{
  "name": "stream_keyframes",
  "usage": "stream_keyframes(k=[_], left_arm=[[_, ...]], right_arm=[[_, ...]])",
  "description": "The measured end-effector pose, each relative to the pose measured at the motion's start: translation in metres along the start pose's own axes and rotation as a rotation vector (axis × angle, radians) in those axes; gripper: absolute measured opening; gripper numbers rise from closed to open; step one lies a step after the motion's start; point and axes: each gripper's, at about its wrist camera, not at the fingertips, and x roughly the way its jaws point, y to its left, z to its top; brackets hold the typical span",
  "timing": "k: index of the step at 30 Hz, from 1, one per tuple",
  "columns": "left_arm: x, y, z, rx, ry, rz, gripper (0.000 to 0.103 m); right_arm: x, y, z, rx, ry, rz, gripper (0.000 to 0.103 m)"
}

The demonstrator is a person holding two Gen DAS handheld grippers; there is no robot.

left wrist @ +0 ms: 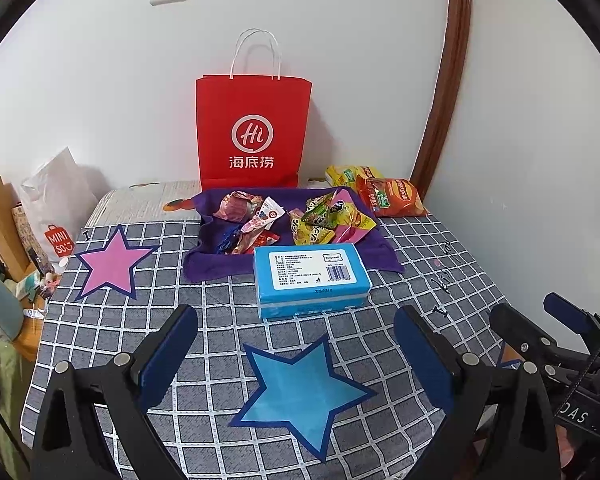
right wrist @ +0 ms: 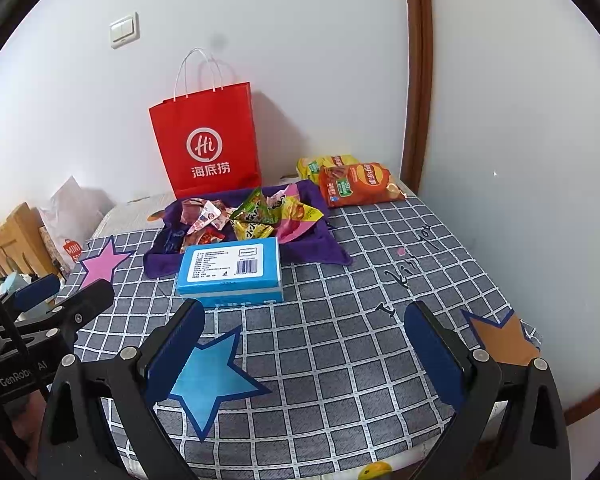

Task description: Organize snacks

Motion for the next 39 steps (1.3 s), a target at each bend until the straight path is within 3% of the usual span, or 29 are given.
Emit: stream_keyframes(k=[39], left_arm=[[0.0021, -0.0027, -0.0016, 0.003, 0.007, -0.008, 0.099]], right_arm=[[0.0001, -0.0077, 0.0004, 0.026, 0.000, 0.003, 0.099]])
